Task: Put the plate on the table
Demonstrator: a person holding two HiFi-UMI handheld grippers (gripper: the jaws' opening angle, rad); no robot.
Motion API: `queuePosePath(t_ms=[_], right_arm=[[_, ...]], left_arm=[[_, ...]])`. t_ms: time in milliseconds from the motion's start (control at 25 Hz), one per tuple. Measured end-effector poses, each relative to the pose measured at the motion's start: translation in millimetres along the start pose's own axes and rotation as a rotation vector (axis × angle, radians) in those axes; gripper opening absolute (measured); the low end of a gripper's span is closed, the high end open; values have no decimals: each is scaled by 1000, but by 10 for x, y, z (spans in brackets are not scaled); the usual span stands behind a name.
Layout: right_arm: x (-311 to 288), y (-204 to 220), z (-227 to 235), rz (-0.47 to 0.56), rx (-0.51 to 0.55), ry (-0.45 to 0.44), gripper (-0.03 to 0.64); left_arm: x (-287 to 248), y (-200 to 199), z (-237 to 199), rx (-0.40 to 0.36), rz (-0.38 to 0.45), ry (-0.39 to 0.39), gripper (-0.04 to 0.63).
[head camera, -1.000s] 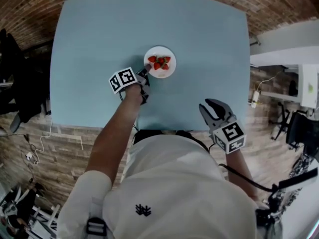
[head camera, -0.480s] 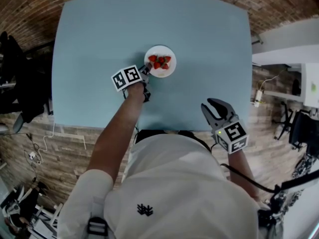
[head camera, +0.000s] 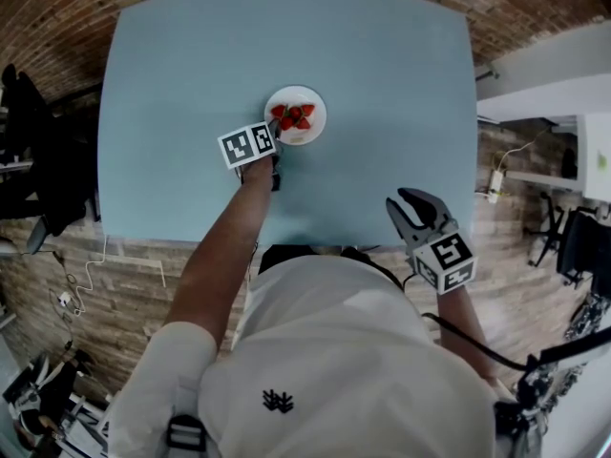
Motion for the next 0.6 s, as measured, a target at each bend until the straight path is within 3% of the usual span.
queuePosePath(t_ms=[600], right_arm=[[307,242,226,42,63,-82,98]], left_arm=[[678,150,501,-150,103,-68,132]])
Point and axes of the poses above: the fingertips, and each gripper's own axes: x backward along the fingers, z to its right, y out of its underside, the point moved 7 cm from there along x, backward along the fingers, and after that the axes turned 10 degrees about -x, right-handed, at the moved point
